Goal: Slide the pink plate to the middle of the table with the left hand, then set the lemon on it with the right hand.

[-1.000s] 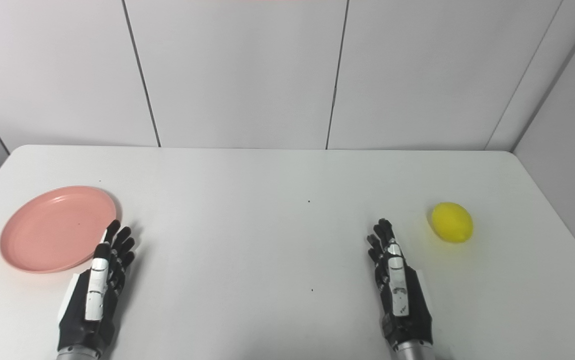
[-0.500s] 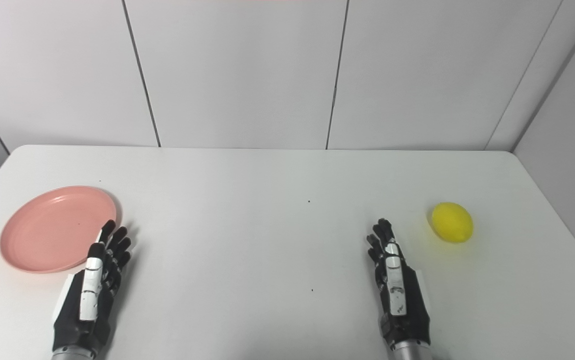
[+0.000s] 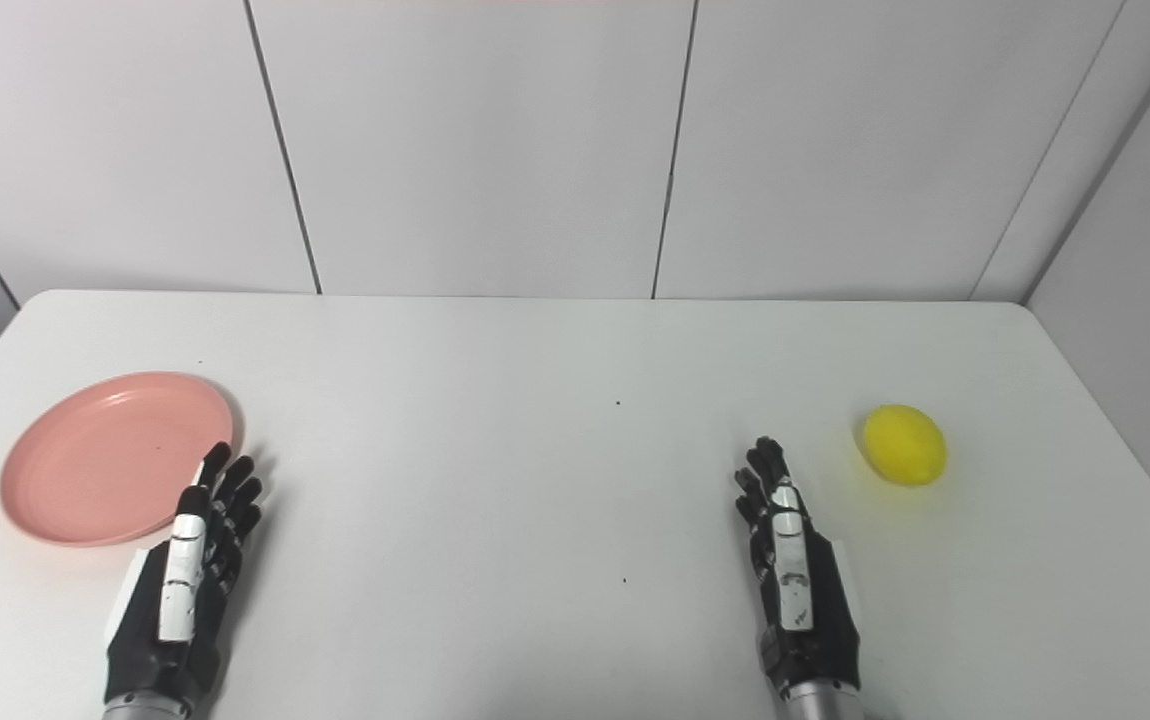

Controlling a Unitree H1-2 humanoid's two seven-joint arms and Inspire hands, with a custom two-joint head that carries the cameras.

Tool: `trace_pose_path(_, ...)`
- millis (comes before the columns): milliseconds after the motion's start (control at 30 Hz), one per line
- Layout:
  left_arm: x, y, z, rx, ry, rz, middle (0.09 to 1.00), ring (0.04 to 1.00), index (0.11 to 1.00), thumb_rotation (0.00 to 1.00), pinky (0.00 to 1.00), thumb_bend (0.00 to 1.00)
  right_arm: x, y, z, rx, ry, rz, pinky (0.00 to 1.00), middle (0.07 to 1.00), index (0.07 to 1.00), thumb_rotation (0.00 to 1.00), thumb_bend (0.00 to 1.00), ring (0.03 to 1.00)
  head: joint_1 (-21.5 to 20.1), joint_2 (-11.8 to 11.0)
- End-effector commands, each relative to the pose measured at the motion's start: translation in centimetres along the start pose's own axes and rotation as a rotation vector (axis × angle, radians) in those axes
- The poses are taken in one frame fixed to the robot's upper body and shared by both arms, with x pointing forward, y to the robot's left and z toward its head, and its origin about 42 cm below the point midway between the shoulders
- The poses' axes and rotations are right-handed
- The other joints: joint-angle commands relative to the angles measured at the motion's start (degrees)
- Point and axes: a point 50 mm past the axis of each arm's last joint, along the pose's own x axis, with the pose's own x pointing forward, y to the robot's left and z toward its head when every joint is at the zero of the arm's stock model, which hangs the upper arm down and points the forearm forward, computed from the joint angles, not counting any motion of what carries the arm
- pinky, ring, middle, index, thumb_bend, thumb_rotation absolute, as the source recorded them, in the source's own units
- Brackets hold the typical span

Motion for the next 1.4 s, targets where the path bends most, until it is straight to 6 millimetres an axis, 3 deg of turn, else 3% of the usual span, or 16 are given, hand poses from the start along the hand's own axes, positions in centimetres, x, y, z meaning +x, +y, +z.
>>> trace_pose_path(0,-1.63,0.99,-0.18,0.036,0.014,-0.005,0.981,0.980,1.000,1.00,1.00,0.57,-0.14,-0.09,-0.37,0.006,0.033,0.004,0.98,0.957,0.946,0.96,0.76,0.948,0.1,-0.1)
trace_pose_path(1367,-1.72,0.46,-0.16,0.040,0.011,-0.013,0.977,0.981,1.000,1.00,1.00,0.58,-0.25,-0.55,-0.27,0.012,0.038,0.003,1.00,0.966,0.957,0.96,0.76,0.952,1.0,-0.1)
